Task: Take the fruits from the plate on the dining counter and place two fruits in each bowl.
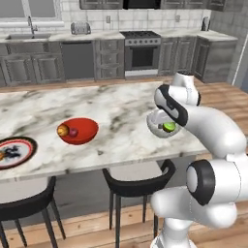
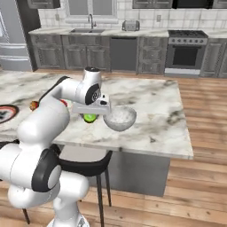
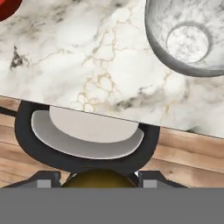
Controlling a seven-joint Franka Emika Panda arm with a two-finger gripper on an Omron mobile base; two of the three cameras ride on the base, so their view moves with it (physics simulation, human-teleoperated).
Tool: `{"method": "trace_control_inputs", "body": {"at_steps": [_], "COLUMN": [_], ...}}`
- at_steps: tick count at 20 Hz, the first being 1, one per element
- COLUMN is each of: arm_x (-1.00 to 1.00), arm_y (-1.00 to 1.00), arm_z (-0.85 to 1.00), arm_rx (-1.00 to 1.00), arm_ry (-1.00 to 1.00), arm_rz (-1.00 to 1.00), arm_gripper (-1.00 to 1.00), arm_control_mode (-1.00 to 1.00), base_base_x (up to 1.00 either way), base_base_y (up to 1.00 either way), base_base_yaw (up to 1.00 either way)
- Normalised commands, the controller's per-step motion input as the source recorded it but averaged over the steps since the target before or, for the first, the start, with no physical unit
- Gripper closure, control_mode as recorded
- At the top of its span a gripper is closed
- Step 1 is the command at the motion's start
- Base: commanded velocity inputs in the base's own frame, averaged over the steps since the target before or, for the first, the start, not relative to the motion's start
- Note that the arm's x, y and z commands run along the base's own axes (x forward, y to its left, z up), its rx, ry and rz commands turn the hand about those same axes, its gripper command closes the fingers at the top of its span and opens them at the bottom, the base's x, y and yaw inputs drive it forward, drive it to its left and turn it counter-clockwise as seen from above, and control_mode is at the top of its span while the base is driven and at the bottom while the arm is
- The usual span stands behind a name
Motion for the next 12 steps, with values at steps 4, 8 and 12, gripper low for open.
{"method": "trace_control_inputs", "body": {"at_steps": [4,8,12], "arm_x": [0.0,0.0,0.0], "arm_y": [0.0,0.0,0.0], "arm_z": [0.0,0.0,0.0], "arm_rx": [0.0,0.0,0.0], "arm_ry": [0.0,0.0,0.0], "arm_rz": [0.0,0.0,0.0], "arm_gripper": [1.0,1.0,1.0], "arm_control_mode": [1.0,1.0,1.0], "base_base_x": [0.74,0.57,0.08], "base_base_y": [-1.0,-0.54,0.0], "base_base_yaw": [0.08,0.04,0.0]}}
